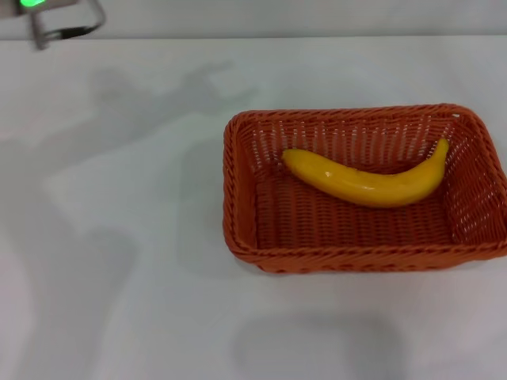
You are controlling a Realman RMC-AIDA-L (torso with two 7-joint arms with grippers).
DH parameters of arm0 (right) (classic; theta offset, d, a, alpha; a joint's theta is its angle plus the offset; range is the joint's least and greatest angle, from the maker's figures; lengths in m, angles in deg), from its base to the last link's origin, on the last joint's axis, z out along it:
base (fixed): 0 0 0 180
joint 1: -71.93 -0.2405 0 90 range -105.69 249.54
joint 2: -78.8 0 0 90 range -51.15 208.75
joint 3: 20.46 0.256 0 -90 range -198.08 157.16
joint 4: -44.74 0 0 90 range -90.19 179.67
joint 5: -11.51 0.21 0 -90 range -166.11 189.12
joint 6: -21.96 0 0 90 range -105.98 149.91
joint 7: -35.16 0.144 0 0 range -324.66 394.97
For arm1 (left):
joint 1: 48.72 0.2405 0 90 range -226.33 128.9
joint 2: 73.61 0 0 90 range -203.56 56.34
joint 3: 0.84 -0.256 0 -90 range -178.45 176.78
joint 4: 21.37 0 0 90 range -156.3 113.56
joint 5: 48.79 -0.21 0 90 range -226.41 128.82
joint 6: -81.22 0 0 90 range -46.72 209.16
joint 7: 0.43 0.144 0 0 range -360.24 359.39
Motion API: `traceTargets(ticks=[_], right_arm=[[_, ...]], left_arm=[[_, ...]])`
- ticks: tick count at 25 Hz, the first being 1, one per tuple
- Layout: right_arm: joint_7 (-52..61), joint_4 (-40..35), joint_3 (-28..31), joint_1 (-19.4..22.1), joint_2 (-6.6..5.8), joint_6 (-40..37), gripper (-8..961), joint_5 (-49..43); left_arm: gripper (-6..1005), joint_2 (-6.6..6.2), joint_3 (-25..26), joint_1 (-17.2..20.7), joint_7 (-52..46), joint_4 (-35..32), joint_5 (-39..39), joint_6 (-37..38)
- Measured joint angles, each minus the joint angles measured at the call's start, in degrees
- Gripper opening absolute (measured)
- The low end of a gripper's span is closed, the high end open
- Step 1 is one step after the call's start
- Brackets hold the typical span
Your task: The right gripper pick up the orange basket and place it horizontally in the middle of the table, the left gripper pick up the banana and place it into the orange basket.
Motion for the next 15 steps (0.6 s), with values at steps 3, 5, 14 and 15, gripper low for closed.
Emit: traceTargets(ticks=[3, 5, 14, 15], right_arm=[[-0.73, 1.41, 0.09, 0.35, 0.40, 2.87, 845, 1.29], [-2.92, 3.15, 0.14, 1.02, 0.59, 4.33, 845, 3.29], [-22.77, 18.75, 4.06, 4.65, 0.70, 4.48, 846, 19.94], [-25.45, 20.79, 5.00, 4.79, 0.71, 4.31, 846, 21.35]], left_arm=[[882, 0.04, 0.00, 9.50, 5.21, 2.77, 11.90, 1.62], [882, -0.08, -0.01, 12.95, 6.38, 3.22, 15.81, 2.06], [881, 0.19, 0.07, 38.59, 20.43, -3.03, 44.92, 0.67], [881, 0.18, 0.08, 40.80, 22.49, -4.74, 47.89, 0.48]])
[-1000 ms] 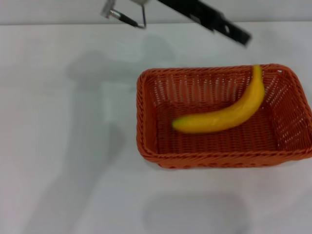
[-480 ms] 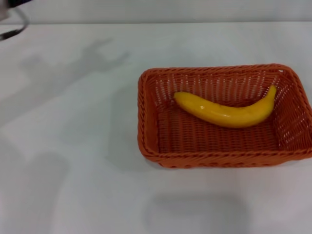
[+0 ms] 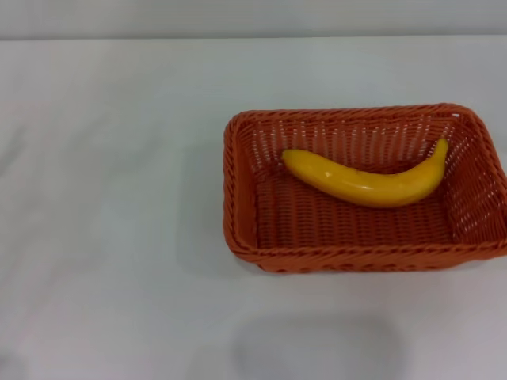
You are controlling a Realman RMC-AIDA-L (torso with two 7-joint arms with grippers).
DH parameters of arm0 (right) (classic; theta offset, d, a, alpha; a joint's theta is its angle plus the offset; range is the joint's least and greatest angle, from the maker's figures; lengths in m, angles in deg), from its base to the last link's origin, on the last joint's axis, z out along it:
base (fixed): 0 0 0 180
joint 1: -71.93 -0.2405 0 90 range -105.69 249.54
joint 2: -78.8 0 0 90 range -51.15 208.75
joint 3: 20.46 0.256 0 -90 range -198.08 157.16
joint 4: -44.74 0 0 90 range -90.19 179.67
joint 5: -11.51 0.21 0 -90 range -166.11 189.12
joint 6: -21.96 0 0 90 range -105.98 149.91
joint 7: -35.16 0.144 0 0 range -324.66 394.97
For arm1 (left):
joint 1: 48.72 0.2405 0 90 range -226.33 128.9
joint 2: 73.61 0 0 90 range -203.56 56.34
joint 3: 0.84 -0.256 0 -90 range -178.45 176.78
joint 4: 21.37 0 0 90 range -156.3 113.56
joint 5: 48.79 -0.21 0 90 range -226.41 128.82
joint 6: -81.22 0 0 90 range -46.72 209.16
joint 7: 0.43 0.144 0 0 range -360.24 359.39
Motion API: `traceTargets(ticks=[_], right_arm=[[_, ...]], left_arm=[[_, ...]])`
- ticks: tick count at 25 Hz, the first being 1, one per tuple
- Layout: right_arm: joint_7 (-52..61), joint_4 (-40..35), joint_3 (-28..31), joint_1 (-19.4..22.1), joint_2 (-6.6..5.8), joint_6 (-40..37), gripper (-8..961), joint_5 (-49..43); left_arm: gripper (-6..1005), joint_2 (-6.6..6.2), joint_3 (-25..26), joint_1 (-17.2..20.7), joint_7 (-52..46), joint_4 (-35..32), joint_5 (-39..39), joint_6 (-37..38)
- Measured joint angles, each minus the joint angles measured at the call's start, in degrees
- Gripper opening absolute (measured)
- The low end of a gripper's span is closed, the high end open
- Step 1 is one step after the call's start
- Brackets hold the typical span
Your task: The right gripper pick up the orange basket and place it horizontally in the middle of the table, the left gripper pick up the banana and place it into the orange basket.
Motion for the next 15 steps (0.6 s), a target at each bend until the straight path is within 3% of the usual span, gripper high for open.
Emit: traceTargets(ticks=[3, 8, 15], right_arm=[[-9.34, 7.05, 1.74, 0.15, -0.06, -0.25, 846, 4.03], [-22.01, 15.65, 1.82, 0.25, 0.01, -3.17, 846, 9.25], [-26.93, 19.44, 1.76, 0.26, 0.01, -6.89, 846, 11.25]], left_arm=[[882, 0.03, 0.00, 6.47, 8.01, -6.39, 7.26, -0.21], [882, 0.12, 0.17, 12.54, 17.16, -13.80, 13.27, -0.22], [881, -0.03, 0.09, 13.31, 19.49, -14.83, 14.18, 0.24]])
